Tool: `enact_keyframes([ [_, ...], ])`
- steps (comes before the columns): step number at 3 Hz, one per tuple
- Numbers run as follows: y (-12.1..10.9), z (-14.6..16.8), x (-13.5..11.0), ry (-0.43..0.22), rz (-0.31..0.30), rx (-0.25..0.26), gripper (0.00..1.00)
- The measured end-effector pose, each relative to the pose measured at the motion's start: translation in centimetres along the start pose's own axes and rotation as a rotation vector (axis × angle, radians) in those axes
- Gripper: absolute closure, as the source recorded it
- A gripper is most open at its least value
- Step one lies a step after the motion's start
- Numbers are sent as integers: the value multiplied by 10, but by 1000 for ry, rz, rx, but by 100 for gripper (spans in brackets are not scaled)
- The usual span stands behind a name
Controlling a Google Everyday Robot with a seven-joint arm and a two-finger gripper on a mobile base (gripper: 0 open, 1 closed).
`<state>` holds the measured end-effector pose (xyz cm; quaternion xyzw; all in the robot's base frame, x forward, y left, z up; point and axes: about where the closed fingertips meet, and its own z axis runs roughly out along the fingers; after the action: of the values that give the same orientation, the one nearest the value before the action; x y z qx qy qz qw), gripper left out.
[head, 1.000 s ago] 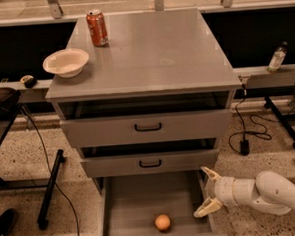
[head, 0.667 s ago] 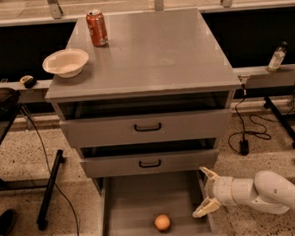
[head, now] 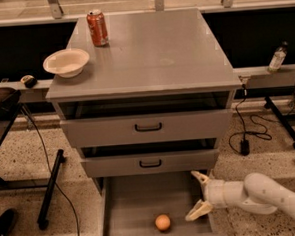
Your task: Pick orange from bottom drawer and place on counter
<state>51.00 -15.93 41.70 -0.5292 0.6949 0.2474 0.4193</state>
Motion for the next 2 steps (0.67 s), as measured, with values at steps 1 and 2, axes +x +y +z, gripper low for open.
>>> enact_keyframes([
  [1, 36, 94, 18, -63, 11, -164, 0],
  [2, 35, 93, 18, -62, 10, -163, 0],
])
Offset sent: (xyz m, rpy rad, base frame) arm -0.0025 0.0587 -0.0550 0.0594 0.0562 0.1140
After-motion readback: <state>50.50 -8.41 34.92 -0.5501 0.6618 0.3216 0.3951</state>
